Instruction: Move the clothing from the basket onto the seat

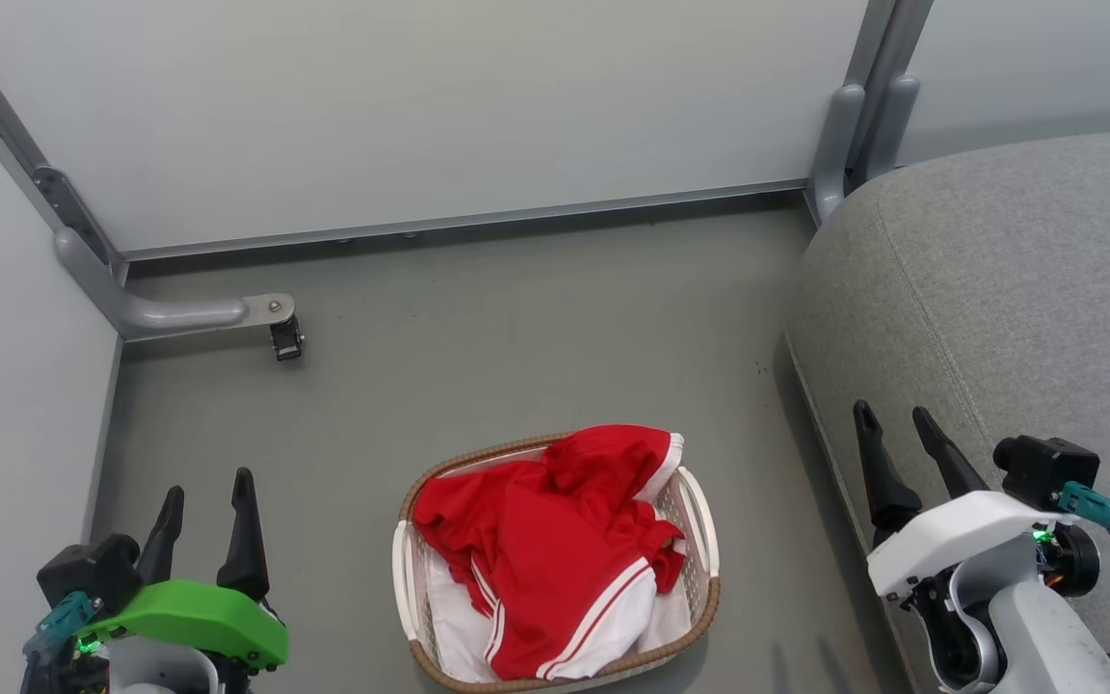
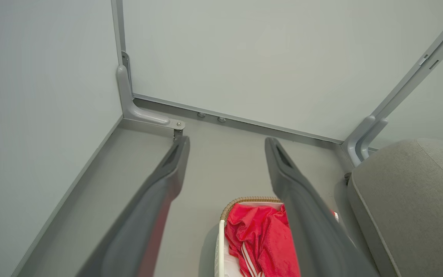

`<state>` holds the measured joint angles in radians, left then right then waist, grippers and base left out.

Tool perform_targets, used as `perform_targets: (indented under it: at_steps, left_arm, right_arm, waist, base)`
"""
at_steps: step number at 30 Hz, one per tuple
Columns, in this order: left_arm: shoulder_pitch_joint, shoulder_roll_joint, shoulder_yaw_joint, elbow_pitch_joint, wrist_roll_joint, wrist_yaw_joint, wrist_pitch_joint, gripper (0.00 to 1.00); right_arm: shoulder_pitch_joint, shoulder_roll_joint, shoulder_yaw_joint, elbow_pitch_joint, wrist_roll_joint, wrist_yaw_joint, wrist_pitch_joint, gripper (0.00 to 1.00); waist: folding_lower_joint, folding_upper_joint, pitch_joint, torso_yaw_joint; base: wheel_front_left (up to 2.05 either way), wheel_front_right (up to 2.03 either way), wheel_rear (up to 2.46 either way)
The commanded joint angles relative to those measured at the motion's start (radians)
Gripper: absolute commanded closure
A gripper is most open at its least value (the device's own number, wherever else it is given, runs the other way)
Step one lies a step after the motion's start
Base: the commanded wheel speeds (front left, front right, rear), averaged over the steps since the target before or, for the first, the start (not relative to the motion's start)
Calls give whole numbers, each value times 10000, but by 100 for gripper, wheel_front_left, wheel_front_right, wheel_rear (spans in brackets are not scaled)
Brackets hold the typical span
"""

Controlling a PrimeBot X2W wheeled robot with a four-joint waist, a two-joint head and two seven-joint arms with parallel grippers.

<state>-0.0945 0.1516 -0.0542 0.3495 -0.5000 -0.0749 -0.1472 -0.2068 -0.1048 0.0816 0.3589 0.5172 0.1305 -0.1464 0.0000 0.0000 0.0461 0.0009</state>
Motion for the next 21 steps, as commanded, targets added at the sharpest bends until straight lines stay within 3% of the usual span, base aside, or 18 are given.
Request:
perform_targets:
  at_steps: [1, 21]
  left_arm:
    - [-266, 137, -25, -38, 307, 36, -102, 0]
    - [297, -85, 90, -73, 2017, -145, -578, 0]
  right_arm:
    - [-265, -66, 43, -3, -340, 2, -111, 0]
    - [-250, 72, 158, 644, -2461, 3, -590, 0]
  waist:
    - [0, 0, -4, 8]
    - [0, 0, 59, 55]
  base:
    - [0, 0, 0]
    - [0, 0, 0]
